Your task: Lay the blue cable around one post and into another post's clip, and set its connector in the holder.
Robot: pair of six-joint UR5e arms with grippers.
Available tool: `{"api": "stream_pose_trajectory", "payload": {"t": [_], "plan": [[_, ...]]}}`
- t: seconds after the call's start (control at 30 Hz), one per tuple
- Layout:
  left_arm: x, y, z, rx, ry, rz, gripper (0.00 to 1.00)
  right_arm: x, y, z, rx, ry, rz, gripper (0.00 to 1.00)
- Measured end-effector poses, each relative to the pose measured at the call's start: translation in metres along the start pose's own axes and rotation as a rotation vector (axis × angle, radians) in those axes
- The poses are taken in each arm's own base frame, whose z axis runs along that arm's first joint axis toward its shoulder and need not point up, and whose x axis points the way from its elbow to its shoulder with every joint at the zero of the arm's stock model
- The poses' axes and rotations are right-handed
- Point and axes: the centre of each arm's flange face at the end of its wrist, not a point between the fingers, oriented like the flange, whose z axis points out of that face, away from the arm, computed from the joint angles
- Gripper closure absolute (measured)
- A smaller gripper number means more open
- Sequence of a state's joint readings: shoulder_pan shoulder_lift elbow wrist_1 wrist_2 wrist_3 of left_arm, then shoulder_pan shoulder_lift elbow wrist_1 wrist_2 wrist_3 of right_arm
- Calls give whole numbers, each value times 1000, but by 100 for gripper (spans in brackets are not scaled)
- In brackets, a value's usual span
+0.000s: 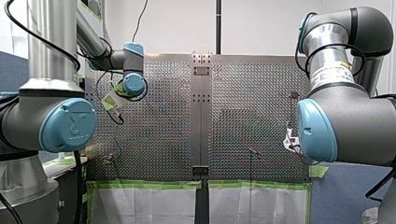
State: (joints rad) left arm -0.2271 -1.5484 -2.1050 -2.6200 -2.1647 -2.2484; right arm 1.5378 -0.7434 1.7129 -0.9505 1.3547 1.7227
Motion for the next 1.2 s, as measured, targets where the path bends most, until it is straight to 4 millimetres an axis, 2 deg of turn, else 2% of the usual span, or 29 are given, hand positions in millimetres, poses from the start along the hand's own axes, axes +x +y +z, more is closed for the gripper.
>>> {"api": "stream_pose_trajectory", "payload": {"t": [0.57,0.73,1.0,1.2], "plan": [[-77,-7,23,97,-118,-90,0,-1,-1,-1,1,-5,-2,100],[-82,-1,35,106,-128,-89,0,-1,-1,-1,1,-5,-2,100],[-74,20,63,98,-116,-94,0,-1,-1,0,1,-4,-3,100],[-85,27,82,116,-133,-124,0,0,-1,0,1,-3,-3,100]]}}
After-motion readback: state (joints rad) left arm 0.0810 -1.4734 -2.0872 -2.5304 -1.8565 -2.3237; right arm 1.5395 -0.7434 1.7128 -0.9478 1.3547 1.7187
